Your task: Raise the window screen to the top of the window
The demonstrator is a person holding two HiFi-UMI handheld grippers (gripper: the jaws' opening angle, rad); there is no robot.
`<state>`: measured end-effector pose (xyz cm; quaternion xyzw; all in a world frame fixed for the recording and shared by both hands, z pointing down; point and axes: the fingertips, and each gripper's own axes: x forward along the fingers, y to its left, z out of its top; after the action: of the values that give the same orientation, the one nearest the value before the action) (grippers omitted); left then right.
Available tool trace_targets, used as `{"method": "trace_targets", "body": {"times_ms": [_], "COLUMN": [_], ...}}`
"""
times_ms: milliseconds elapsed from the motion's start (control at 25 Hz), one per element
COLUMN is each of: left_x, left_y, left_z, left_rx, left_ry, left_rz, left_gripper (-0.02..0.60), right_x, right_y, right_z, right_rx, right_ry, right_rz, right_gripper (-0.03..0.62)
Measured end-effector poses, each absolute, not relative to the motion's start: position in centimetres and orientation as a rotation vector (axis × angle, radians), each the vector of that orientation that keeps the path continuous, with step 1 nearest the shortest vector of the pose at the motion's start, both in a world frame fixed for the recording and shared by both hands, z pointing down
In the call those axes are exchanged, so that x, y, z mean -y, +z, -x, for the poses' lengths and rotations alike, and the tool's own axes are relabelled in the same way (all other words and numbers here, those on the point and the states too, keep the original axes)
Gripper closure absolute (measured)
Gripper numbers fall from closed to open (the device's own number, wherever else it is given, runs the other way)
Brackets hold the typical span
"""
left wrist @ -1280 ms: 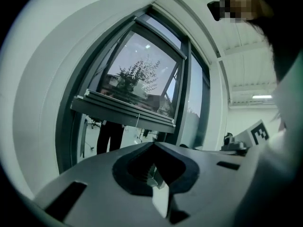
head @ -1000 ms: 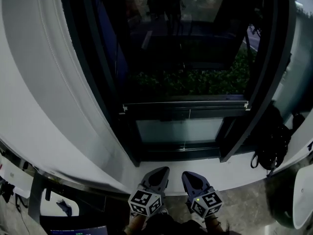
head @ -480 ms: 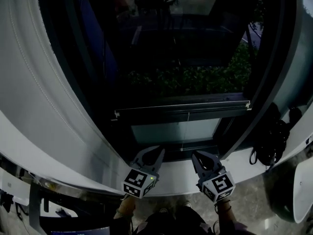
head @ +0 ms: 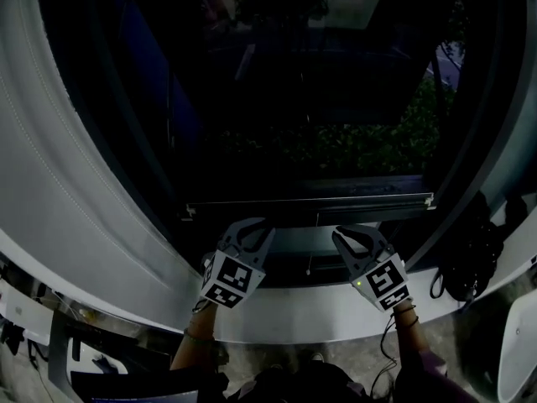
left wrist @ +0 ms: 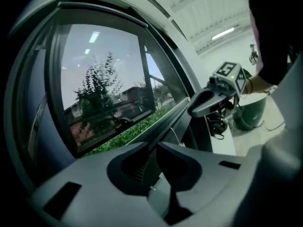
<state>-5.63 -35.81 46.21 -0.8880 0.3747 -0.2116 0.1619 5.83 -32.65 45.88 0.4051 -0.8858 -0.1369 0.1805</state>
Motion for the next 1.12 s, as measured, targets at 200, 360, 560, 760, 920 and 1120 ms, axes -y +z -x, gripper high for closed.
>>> {"method": "trace_targets", "body": {"times_ms": [200, 360, 560, 760, 920, 1120], "left_x": [38.4, 39.6, 39.6, 39.6, 39.9, 39.8], "left_y": [48.0, 48.7, 49.1, 49.2, 49.1, 49.2], "left_z": [5.3, 5.7, 5.3, 5.1, 5.1, 5.2], "left_rx": [-0.928, -0.856, -0.721, -0.673, -0.689, -0.652], "left_ry": [-0.946, -1.125, -1.265, -1.378, -1.448, -1.503], "left_rz": [2.296, 2.090, 1.999, 2.062, 2.097, 2.106], "left_gripper": [0.522, 0.523, 0.523, 0.528, 0.531, 0.554], "right_x": [36.1, 37.9, 38.5, 38.7, 38.9, 38.9], "right_y": [46.0, 47.0, 48.2, 48.2, 47.8, 48.2], "right_z": [-6.6, -7.0, -6.6, -6.5, -6.6, -6.6], "right_rx": [2.370, 2.196, 2.044, 2.032, 2.034, 1.915], "right_ry": [-0.520, -0.642, -0.720, -0.596, -0.513, -0.533], "right_rz": [-1.007, -0.900, -0.775, -0.695, -0.641, -0.647], "right_gripper": [0.513, 0.513, 0.514, 0.535, 0.562, 0.563]}}
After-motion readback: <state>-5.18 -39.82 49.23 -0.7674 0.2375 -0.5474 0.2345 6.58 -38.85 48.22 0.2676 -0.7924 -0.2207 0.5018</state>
